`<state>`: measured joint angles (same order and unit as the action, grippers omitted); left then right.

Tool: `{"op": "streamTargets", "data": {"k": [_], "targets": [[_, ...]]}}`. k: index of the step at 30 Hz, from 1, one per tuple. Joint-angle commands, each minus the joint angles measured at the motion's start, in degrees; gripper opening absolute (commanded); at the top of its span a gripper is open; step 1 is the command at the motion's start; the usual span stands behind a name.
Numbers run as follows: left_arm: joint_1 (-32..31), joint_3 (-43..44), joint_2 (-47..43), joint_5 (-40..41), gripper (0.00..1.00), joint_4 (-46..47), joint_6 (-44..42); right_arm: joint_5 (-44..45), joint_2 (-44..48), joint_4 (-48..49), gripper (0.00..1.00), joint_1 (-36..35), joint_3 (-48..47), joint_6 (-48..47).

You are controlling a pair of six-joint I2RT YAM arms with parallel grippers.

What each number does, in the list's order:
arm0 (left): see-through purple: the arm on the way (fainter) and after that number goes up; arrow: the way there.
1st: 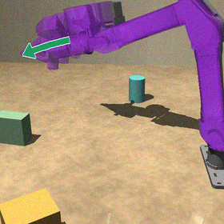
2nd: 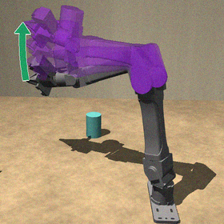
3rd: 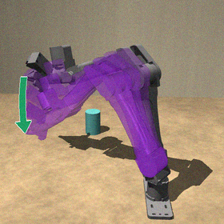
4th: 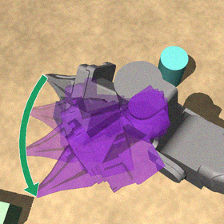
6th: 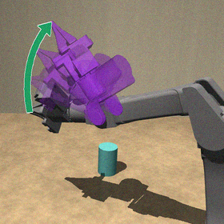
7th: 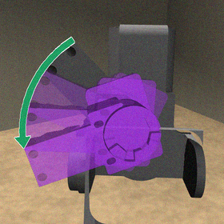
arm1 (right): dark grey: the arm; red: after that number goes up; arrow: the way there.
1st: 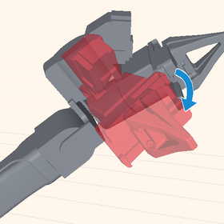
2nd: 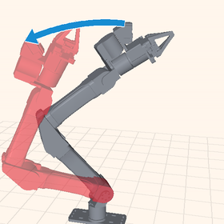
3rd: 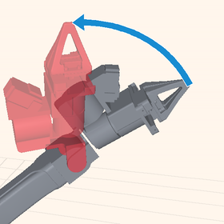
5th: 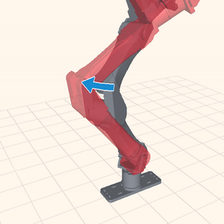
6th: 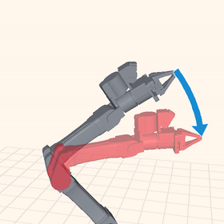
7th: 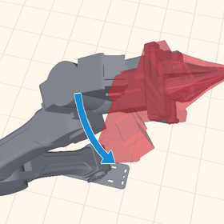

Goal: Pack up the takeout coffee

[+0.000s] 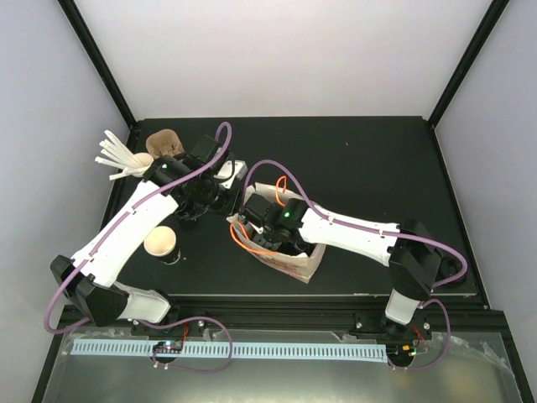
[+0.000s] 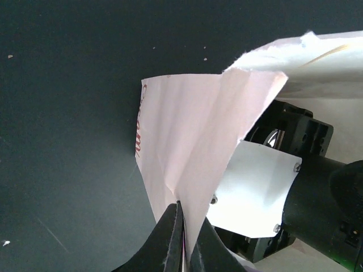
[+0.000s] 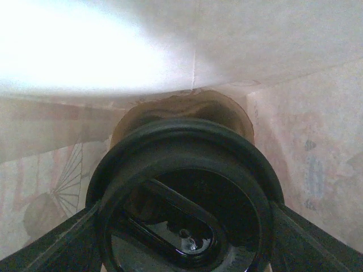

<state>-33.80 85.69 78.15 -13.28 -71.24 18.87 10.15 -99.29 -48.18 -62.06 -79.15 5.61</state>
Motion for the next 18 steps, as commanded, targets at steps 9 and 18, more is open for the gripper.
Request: {"op": "streamTargets", "data": {"k": [9, 18], "targets": [[-0.43, 2.77, 0.04, -0.95, 0.05, -1.52, -0.10, -2.49, -6.61, -3.06, 0.49, -0.30, 3.48, 0.16], [-0.45, 1.46, -0.72, -0.82, 0.05, -0.94, -0.18, -3.50, -11.42, -4.70, 0.50, -0.34, 3.83, 1.02]]}}
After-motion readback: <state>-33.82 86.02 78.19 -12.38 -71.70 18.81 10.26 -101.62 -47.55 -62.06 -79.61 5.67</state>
